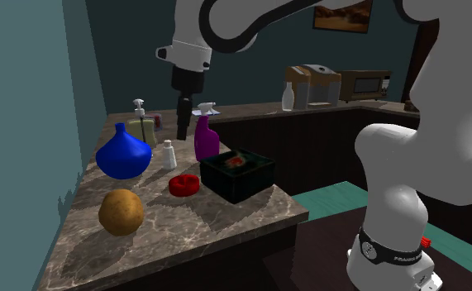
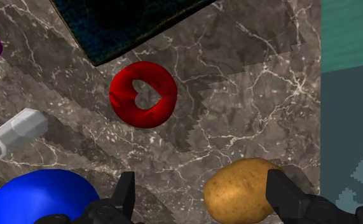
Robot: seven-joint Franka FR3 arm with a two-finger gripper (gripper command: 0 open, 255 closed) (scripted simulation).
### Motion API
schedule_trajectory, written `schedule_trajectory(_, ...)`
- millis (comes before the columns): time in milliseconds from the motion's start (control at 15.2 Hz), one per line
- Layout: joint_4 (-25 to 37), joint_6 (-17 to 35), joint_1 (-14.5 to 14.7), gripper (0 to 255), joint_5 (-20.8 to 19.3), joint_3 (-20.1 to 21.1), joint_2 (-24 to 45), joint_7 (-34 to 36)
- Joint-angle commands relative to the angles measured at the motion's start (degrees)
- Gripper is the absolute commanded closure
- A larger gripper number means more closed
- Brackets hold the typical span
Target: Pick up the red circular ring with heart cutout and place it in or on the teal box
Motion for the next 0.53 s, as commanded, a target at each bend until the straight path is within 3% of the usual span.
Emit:
schedule_trajectory(0,0.0,0.2,0.0,0,0.0,0.0,0.1,0.0)
schedule_trajectory(264,0.0,0.2,0.0,0,0.0,0.0,0.1,0.0)
schedule_trajectory(330,0.0,0.2,0.0,255,0.0,0.0,0.1,0.0)
schedule_trajectory(462,0.0,0.2,0.0,255,0.0,0.0,0.1,0.0)
